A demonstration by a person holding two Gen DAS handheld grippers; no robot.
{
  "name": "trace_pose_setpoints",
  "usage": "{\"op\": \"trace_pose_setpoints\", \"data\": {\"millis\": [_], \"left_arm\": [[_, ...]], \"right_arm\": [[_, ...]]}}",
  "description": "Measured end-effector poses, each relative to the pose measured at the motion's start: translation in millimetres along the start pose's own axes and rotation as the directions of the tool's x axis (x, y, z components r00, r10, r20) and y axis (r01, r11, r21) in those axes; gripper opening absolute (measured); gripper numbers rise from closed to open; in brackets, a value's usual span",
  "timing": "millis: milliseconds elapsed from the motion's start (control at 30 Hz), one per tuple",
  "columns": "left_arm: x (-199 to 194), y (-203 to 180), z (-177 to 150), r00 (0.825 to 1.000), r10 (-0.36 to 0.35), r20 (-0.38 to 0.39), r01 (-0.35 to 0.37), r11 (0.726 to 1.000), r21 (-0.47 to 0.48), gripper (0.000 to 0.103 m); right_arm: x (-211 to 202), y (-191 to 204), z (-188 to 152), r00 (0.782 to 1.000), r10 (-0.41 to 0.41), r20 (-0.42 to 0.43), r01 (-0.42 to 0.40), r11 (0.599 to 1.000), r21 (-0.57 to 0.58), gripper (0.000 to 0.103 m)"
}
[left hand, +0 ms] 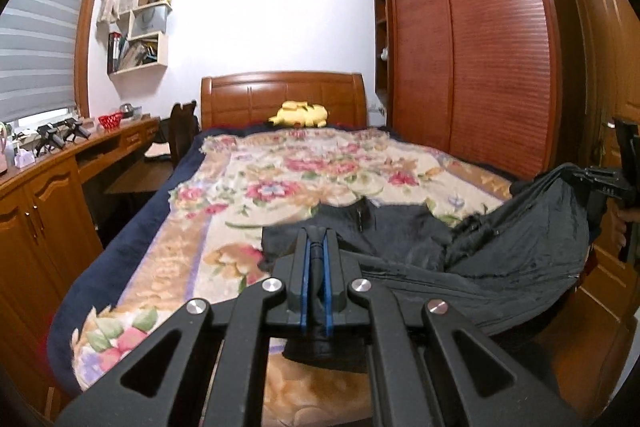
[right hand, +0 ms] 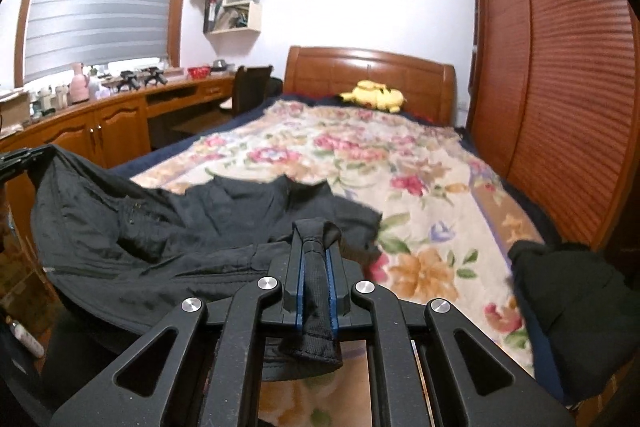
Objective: Fold large clothes
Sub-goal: 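Lift the hem with both grippers and fold it toward the collar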
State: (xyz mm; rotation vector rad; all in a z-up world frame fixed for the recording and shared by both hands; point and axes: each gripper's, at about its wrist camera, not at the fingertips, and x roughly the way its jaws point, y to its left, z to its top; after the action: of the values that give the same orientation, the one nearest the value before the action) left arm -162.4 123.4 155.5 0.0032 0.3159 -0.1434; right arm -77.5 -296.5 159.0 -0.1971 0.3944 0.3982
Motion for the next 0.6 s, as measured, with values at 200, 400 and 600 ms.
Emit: {"op": "trace_pose_setpoints", "data": {"millis": [200, 400, 600], "left_arm": [[-24, 12, 17, 0.998, 0.000, 0.061, 0.001, 1.000, -0.018, 0.002], [-8, 25, 13, 0.999, 0.013, 0.035, -0.011, 0.999, -0.040, 0.002], [52, 38, -15, 0.997, 0.028, -0.074, -0.032, 0.998, -0.061, 0.003]], "right_arm": [[-27, 9, 19, 0.998, 0.006, 0.056, -0.005, 0.999, -0.033, 0.006], [-22, 4, 25, 0.998, 0.005, 0.065, -0.002, 0.999, -0.042, 0.006], [35, -7, -3, 0.999, -0.003, -0.045, 0.002, 1.000, -0.021, 0.006]]}}
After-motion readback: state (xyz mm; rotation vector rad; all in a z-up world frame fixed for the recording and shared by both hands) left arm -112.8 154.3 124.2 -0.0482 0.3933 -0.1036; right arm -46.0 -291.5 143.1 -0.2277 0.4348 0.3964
